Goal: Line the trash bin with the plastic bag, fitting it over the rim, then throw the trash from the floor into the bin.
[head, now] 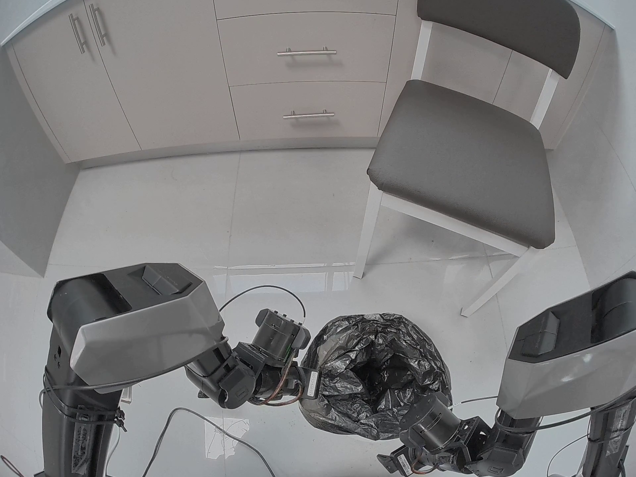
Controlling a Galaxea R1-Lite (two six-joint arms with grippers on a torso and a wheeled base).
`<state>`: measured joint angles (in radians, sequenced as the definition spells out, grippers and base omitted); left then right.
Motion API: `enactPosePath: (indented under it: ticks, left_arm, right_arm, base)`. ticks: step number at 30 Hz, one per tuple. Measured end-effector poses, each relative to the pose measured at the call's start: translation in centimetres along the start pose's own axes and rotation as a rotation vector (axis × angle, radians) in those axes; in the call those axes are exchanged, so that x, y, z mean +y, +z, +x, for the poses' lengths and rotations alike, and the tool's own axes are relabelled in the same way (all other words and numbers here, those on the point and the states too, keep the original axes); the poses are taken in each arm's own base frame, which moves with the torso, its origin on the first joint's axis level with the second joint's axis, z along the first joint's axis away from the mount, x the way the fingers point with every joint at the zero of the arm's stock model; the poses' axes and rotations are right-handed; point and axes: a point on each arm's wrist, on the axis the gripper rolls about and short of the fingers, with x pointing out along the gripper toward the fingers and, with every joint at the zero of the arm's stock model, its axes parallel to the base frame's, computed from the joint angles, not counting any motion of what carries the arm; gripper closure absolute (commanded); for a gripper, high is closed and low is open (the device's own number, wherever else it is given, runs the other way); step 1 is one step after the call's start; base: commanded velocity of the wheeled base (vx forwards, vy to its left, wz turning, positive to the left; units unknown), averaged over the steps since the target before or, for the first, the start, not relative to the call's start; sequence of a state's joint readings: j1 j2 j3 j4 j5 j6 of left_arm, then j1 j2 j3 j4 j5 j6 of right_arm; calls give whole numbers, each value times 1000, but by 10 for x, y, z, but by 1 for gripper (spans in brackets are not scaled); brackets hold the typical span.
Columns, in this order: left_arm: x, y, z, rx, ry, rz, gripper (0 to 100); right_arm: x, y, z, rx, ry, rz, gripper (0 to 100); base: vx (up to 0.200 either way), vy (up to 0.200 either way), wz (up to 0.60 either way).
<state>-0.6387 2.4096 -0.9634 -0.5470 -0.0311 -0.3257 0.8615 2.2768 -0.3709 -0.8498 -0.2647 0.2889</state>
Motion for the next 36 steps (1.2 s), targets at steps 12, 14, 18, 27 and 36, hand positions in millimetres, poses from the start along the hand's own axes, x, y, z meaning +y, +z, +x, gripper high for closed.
enactPosePath:
  ticks: [12,14,18,27,36]
  left_arm:
    - [2,0,-1,-33,-12,-5,100]
    - [2,-1,-1,-32,-11,-5,100]
    - [2,-2,0,-31,-9,-4,100]
    - [2,-3,1,-30,-7,-3,100]
    - [2,-3,2,-44,-11,-2,100]
  right_arm:
    - [20,37,-21,-135,55,-117,0]
    - [27,46,-22,-156,67,-126,0]
    - [42,62,-22,-184,88,-158,0]
    - [65,79,-6,-215,109,-196,0]
    - [66,78,15,-188,100,-192,0]
  base:
    - [0,0,0]
    - [0,0,0]
    - [0,0,0]
    - [0,0,0]
    - [0,0,0]
